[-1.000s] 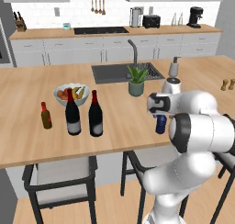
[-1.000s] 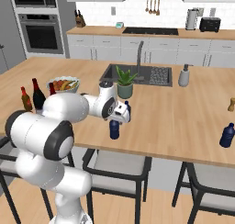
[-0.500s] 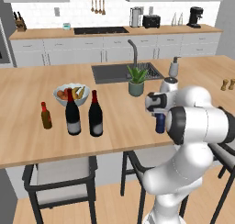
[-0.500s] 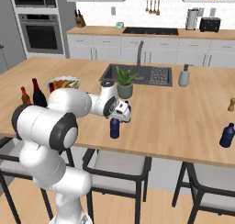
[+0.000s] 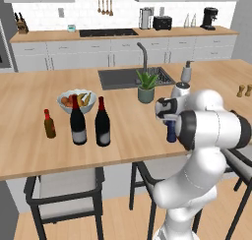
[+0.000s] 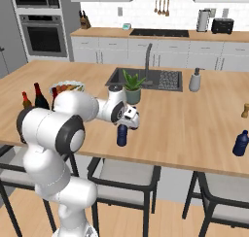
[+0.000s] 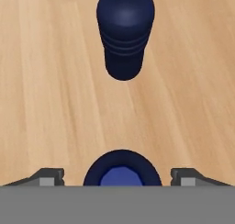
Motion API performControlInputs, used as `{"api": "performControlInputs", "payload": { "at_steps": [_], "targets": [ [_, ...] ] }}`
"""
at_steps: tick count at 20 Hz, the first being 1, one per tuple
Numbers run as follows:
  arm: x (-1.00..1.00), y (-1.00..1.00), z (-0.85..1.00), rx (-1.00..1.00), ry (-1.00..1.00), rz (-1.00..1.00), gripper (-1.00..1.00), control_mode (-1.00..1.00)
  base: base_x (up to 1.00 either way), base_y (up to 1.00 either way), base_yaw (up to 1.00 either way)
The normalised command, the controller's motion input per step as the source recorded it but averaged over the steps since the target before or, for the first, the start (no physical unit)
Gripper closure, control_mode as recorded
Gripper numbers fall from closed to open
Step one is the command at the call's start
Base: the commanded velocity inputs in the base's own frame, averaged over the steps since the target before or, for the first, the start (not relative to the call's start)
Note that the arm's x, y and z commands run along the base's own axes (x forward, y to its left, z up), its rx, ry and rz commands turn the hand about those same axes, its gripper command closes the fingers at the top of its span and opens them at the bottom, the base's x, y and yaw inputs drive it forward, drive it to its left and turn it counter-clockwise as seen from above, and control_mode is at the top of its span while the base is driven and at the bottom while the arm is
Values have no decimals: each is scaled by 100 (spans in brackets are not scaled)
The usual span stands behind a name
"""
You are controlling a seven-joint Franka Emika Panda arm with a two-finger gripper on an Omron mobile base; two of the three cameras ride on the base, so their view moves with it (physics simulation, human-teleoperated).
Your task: Move the plastic bottles in the middle to the plastics group, and the glass bottles in the middle to the glass group.
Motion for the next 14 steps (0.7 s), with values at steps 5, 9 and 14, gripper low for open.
{"api": "performControlInputs", "payload": {
  "at_steps": [5, 9, 14],
  "targets": [
    [-1, -21, -32, 0, -10, 0, 100, -100, 0, 0, 0],
    [-19, -22, -12, 0, -11, 1, 100, -100, 0, 0, 0],
    [-57, -38, 13, 0, -14, 11, 100, -100, 0, 0, 0]
  ]
}}
